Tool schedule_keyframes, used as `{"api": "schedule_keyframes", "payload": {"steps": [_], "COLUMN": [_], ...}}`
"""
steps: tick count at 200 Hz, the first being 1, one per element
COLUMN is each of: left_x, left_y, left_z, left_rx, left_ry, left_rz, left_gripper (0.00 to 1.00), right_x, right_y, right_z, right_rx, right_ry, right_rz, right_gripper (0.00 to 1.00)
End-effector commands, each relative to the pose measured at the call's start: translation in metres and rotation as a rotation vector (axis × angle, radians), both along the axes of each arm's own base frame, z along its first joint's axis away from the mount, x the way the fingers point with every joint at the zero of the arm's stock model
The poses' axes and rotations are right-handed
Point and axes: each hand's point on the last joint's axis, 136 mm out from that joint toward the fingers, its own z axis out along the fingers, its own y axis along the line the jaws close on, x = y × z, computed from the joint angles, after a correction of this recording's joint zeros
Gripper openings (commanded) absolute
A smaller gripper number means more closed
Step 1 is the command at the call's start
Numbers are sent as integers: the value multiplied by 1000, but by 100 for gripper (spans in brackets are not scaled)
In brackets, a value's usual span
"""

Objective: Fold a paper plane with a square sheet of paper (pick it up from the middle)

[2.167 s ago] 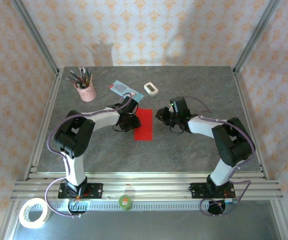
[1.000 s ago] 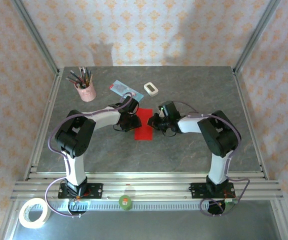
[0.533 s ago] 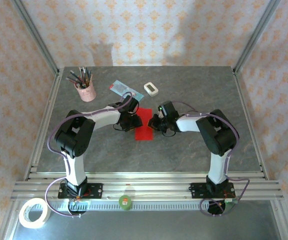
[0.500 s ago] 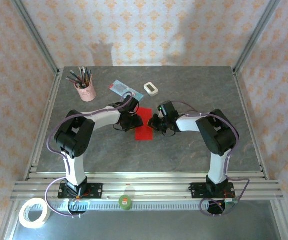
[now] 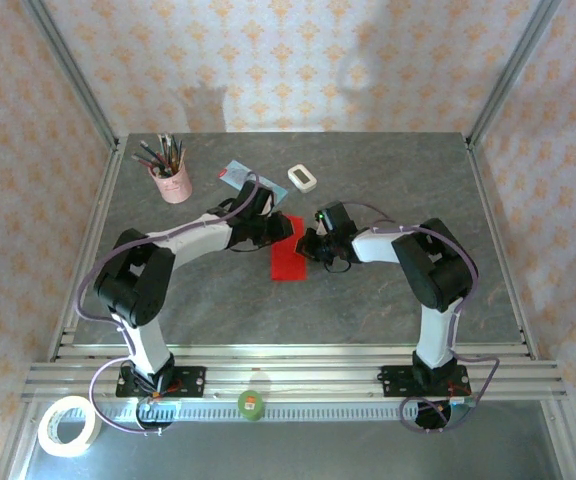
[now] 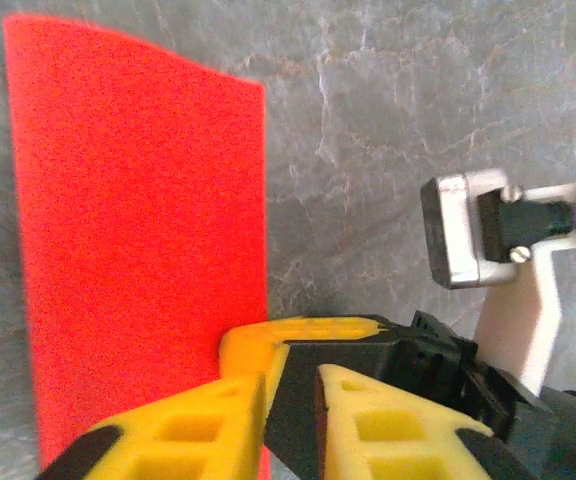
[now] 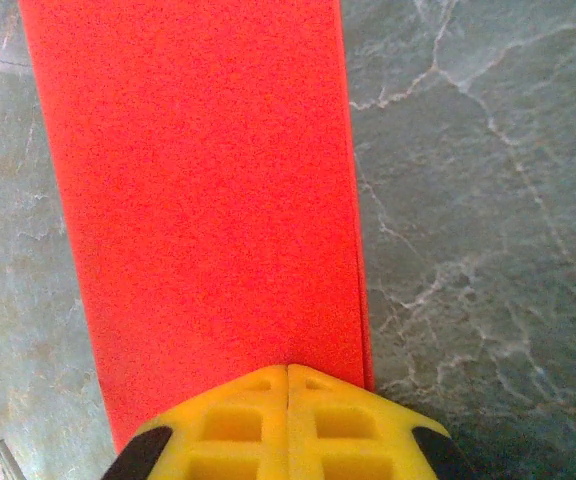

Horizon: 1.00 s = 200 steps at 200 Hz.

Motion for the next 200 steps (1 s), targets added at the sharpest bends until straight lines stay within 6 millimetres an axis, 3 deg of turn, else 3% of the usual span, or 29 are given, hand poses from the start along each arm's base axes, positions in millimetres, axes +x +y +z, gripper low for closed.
{"api": "schedule_keyframes", "payload": {"steps": [1,37,52,121,146,174,177,200], "left_x": [-5,-8,-10,-23,-28,-32,-30,-25], "left_y": [-16,-19,-14,17,37,75,78,106], "left_z": [-13,-33,-53,-91,-98,-104,-95,-80], "left_rx": [-86,-88,-51,-8,18,39,31,28], "left_ry": [37,91,128,193,195,201,177,134], "left_rz": [-56,-67,-56,-34,-34,18,24,81], "left_gripper": [12,0,0,0,0,0,0,0], "right_x": [-57,-60,-61,-73,-80,-93,-94,-100], "right_y": [-70,-73,-75,-91,-102,-118,-119,-126], "right_z": [-93,-95,-96,-108,-113,-124,-125,-129], "right_rx": [-359,-369,-378,-460,-516,-597,-603,-632], "right_ry": [250,257,259,295,313,354,357,362], "right_rz": [-59,-60,-60,-51,-48,-30,-28,-25], "right_gripper": [0,0,0,0,0,0,0,0]}}
